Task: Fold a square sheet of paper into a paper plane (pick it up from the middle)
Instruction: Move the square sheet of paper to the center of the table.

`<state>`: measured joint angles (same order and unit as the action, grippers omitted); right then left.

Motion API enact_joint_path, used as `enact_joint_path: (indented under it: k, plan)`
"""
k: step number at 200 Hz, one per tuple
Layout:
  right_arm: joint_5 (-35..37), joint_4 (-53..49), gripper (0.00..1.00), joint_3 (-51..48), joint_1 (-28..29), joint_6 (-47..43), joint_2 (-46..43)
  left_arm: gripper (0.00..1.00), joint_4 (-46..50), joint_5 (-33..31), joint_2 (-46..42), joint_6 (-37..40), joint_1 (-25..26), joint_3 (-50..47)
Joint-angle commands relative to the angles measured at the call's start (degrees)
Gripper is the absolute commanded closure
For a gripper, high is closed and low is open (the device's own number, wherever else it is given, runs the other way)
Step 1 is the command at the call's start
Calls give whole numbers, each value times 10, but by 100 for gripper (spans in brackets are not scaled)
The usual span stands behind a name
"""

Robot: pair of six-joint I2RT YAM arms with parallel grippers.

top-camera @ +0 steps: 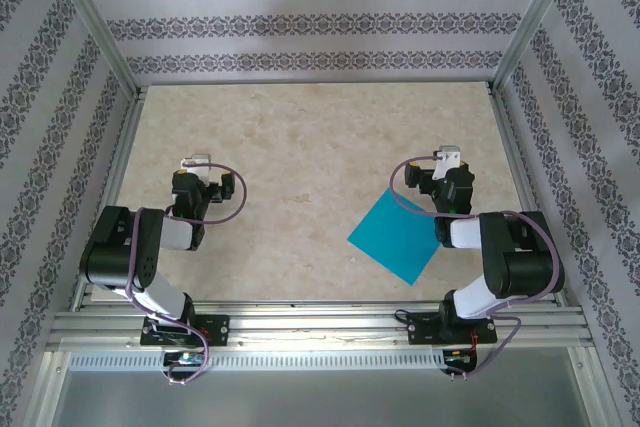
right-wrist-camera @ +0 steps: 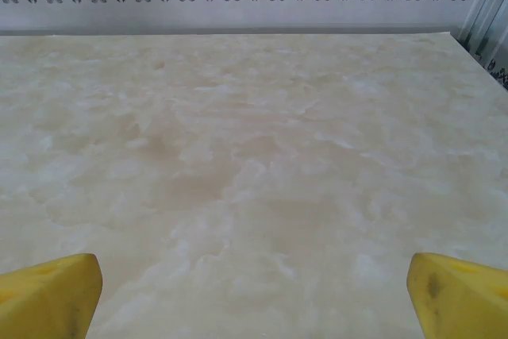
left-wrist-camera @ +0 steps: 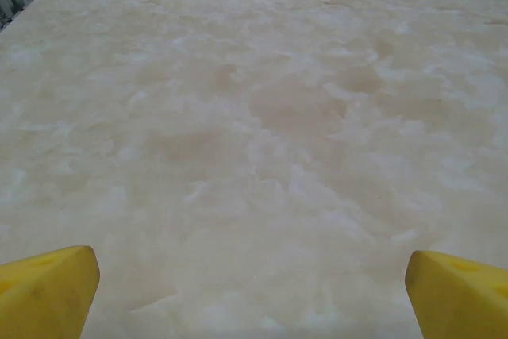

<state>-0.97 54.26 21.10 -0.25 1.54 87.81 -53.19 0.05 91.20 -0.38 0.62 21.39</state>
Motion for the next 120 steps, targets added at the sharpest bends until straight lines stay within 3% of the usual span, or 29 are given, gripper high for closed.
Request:
enact_joint_path:
  k: [1, 120]
  plan:
    - [-12, 9, 2, 3, -2, 9, 0, 1, -7, 11, -1, 5, -7, 9]
    - [11, 9, 2, 3, 3, 11, 1, 1, -7, 5, -1, 4, -7, 9]
